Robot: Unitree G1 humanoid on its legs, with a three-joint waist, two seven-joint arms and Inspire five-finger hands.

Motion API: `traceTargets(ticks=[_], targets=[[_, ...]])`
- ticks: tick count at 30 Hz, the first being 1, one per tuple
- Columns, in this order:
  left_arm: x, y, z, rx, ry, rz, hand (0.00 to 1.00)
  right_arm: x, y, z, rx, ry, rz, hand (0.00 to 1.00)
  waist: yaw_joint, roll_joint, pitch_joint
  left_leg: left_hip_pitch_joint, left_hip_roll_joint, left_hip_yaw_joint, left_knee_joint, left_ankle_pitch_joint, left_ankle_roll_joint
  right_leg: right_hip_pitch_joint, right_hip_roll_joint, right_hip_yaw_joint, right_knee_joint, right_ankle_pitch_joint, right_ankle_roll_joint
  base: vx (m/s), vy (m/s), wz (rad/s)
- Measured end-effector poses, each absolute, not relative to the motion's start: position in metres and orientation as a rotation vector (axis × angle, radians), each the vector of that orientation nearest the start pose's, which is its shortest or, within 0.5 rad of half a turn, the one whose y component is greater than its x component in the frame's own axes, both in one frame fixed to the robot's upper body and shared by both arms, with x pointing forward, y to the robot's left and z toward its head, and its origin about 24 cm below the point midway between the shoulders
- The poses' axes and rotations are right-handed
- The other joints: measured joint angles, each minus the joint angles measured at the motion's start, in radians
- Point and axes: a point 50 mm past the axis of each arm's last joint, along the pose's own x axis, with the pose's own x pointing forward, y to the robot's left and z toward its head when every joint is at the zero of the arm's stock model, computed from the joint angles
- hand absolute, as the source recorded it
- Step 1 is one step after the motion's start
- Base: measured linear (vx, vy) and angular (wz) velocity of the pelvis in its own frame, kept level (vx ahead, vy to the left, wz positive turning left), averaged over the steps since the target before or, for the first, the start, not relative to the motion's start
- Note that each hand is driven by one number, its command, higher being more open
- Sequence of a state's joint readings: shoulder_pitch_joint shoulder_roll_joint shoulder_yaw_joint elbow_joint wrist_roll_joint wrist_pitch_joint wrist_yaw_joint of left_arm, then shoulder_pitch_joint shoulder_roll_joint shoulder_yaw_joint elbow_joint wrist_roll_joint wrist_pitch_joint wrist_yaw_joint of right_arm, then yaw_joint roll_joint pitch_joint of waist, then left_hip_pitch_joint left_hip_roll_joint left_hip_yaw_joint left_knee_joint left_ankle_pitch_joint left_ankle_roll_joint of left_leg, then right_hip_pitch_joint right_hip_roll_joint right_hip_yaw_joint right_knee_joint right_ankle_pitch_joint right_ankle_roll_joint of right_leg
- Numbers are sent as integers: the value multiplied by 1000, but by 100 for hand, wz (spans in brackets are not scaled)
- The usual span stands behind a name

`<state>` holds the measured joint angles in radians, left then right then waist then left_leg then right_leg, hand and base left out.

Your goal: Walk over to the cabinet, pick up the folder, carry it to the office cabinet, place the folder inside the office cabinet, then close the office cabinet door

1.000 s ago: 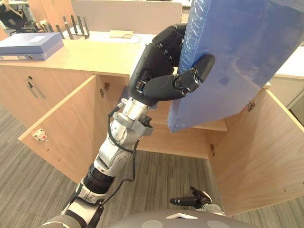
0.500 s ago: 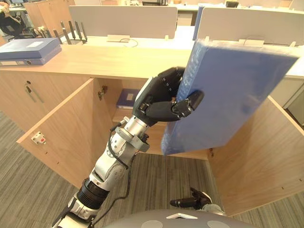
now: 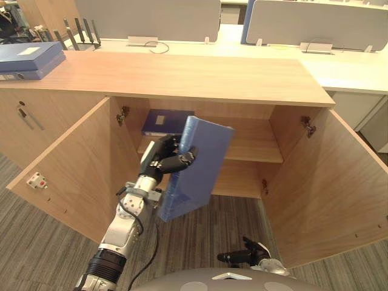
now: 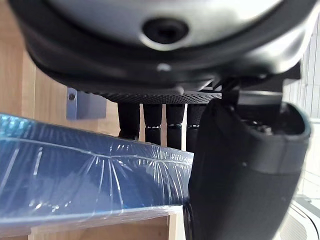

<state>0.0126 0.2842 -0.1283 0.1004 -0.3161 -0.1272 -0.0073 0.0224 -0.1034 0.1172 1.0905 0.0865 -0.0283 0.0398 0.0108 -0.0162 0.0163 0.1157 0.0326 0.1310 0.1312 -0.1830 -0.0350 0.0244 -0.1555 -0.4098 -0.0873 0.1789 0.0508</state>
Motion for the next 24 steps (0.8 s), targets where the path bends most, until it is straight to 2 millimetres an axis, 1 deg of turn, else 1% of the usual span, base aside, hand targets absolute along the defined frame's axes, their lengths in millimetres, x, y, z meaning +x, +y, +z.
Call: traceTargets(ticks=[2, 7, 10, 14, 19, 20, 22, 24], targets=[[249, 200, 33, -14, 0, 21, 0, 114, -175, -160, -44, 1079, 24, 100, -8, -2, 10, 10, -2, 0, -7, 0, 1, 3, -1, 0, 0, 0, 0, 56, 42, 0], [248, 219, 36, -13, -10, 125, 0, 116, -172, -159, -26, 1070, 16, 100, -11, -8, 16, 29, -5, -4, -16, -3, 7, 19, -3, -1, 0, 0, 0, 15, 29, 1], [248, 222, 37, -12, -13, 143, 0, 120, -167, -157, -15, 1050, 25, 100, -12, -13, 21, 29, -8, -5, -17, -4, 8, 20, -5, -2, 0, 0, 0, -3, 10, 1], [248, 221, 36, -17, -13, 142, 0, 126, -164, -155, -11, 1031, 34, 100, -14, -10, 36, 29, -8, -7, -18, -4, 8, 19, -5, -3, 0, -3, 4, 0, 0, 0], [248, 217, 35, -52, -10, 93, 0, 136, -166, -148, -11, 973, 63, 100, -17, -2, 43, 24, -7, -9, -20, -4, 8, 13, -4, -5, 0, -4, 5, 0, 0, 0], [243, 218, 33, -105, -2, 42, 0, 142, -167, -144, -25, 940, 91, 100, -20, -1, 43, 25, -7, -8, -21, -4, 8, 13, -4, -2, 0, -4, 5, -10, 9, -3], [238, 218, 30, -152, 14, -31, 0, 147, -171, -140, -39, 914, 115, 100, -20, -1, 43, 29, -7, -3, -27, -4, 9, 12, -4, 1, 0, -4, 5, -8, 14, -5], [232, 220, 30, -161, 28, -117, 0, 149, -175, -137, -50, 896, 137, 100, -21, -1, 43, 30, -7, -1, -29, -4, 9, 12, -3, 2, 0, -4, 5, -2, 6, -2]])
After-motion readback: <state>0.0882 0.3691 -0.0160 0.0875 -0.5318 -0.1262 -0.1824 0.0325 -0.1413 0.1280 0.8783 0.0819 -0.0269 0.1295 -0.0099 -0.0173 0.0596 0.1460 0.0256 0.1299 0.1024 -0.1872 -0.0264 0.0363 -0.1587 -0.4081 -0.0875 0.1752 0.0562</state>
